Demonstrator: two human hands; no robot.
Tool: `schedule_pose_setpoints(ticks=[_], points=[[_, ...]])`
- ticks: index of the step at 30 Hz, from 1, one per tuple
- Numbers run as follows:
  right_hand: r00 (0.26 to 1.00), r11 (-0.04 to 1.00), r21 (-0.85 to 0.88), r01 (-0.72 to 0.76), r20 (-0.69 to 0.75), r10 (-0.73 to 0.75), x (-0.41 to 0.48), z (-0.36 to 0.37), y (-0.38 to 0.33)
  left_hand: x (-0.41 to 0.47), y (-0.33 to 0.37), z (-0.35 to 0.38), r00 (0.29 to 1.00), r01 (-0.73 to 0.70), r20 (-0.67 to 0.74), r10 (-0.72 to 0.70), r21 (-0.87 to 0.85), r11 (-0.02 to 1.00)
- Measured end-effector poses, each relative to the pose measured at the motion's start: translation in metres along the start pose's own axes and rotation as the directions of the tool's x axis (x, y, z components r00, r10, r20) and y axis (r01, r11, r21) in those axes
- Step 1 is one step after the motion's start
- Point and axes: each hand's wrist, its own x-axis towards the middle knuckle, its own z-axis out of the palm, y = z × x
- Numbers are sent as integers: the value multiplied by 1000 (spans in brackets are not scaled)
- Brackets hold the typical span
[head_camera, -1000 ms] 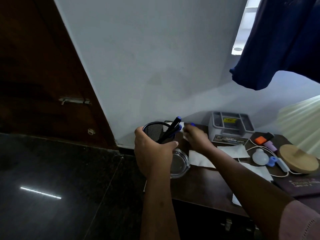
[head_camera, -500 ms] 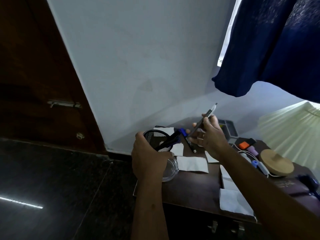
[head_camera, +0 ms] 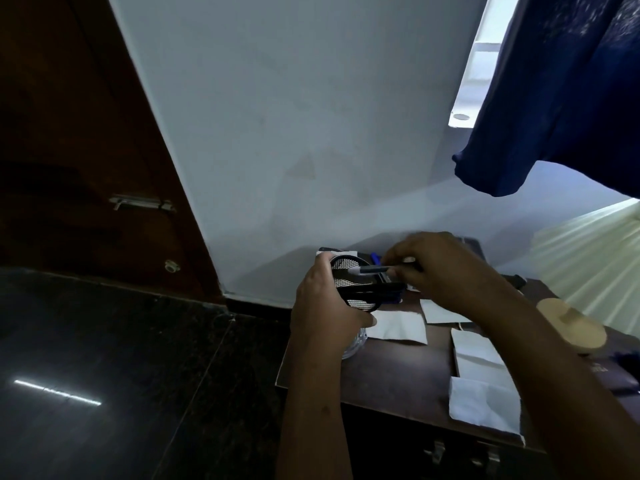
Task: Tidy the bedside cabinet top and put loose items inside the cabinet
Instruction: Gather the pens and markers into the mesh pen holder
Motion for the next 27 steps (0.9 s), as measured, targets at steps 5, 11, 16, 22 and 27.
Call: schedule_pose_setpoints(ticks=[5,11,16,22,27], points=[[998,996,-68,60,-22,-61,8,16,-5,-1,3,3,997,-47,56,44,40,998],[986,977,211,3,-163,32,7,27,7,-2,0,-1,998,55,-9,-55,22,998],[911,698,669,-255,-75,405,19,53,49,-2,0,0,981,162,-104,-166,-41,986],[917,924,59,-378,161,365,56,136,81,-1,5,8,952,220,-196,-235,-95,971],[907,892,-208,-402,44,419,72,155,88,3,6,11,939,230,-245,-242,-77,970]])
